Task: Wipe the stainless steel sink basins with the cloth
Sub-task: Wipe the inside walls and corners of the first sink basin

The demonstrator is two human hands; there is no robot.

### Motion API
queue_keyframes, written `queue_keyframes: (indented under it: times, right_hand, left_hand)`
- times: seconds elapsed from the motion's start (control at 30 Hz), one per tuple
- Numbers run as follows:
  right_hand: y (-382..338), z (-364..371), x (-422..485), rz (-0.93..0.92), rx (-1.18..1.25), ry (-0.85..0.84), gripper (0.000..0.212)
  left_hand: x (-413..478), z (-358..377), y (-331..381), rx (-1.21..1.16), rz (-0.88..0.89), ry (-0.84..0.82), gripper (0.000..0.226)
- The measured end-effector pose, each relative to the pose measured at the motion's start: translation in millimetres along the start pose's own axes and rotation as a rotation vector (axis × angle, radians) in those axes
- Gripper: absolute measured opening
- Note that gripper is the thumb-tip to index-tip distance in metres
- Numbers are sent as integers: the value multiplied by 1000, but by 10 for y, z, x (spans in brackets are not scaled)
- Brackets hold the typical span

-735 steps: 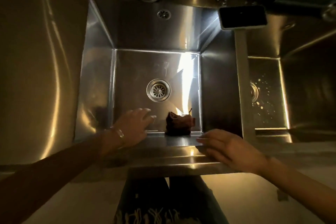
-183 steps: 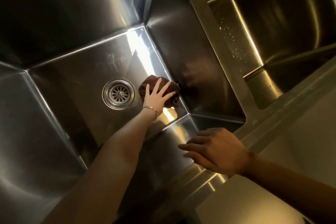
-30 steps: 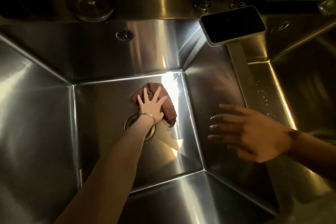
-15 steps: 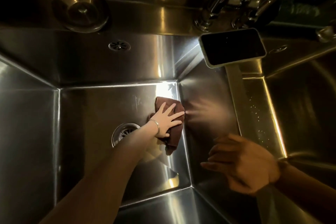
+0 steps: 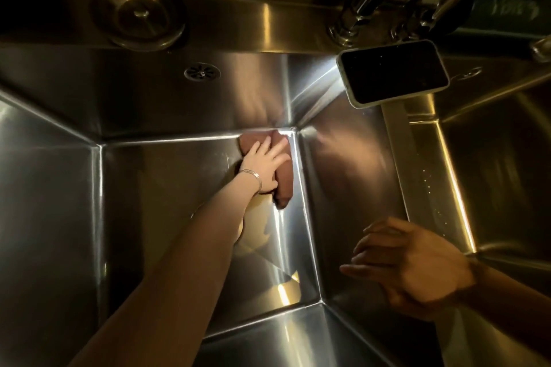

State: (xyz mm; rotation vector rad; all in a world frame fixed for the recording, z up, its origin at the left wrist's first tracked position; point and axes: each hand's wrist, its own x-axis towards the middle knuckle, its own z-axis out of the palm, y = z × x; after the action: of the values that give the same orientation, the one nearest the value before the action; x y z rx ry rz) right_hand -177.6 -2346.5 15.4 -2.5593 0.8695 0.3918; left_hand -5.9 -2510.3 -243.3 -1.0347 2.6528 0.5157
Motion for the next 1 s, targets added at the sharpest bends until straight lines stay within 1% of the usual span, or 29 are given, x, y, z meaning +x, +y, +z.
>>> queue_keyframes:
  times: [0.03, 0.07, 0.1, 0.13, 0.2, 0.23, 0.27, 0.3, 0.37, 0.4, 0.43, 0.47, 0.53, 0.6, 0.73, 0.87, 0.93, 1.0]
  right_hand:
    - [0, 4, 0, 1, 0, -6, 44]
    - [-3, 10, 0, 4, 6, -8, 45]
    - [-4, 13, -3, 9, 18, -11, 45]
    - [-5, 17, -7, 15, 30, -9, 45]
    - [-7, 23, -9, 25, 39, 2, 44]
    - [-6, 25, -9, 28, 37, 6, 44]
    - [0, 26, -10, 28, 36, 6, 43]
    - [1, 29, -12, 27, 38, 5, 43]
    - [-1, 35, -21, 29, 62, -9, 45]
    - [-2, 37, -24, 28, 71, -15, 45]
    - [5, 40, -25, 24, 70, -19, 45]
    - [15, 43, -27, 17, 64, -21, 45]
    - [27, 49, -35, 9, 56, -13, 44]
    - [19, 59, -38, 1, 50, 2, 42]
    - [22, 67, -36, -11, 16, 30, 41]
    - [10, 44, -31, 1, 9, 29, 37]
    - [-8, 31, -31, 7, 26, 29, 37]
    - [-4, 14, -26, 14, 27, 39, 36]
  left_hand:
    - [29, 3, 47, -78, -110, 25, 75]
    - [64, 20, 120, -133, -180, 45, 75]
    - [105, 29, 196, -142, -191, 52, 73]
    - [152, 41, 241, -116, -145, 57, 69]
    - [215, 20, 202, -32, 80, 42, 64]
    - [229, 7, 154, -5, 159, 29, 65]
    - [239, 4, 130, -4, 160, 42, 66]
    - [232, 22, 144, -53, 86, 81, 68]
    - [168, 87, 285, -225, -184, 193, 69]
    - [143, 109, 367, -284, -292, 232, 66]
    - [140, 119, 431, -334, -351, 263, 64]
    - [152, 118, 463, -385, -371, 273, 64]
    - [217, 39, 440, -488, -331, 274, 65]
    - [303, -72, 427, -535, -224, 314, 64]
    - [292, -251, 409, -589, -10, 521, 62]
    - [148, -507, 426, -579, 210, 742, 65]
    - [55, -613, 575, -603, 269, 839, 66]
    - [-22, -682, 735, -661, 284, 925, 65]
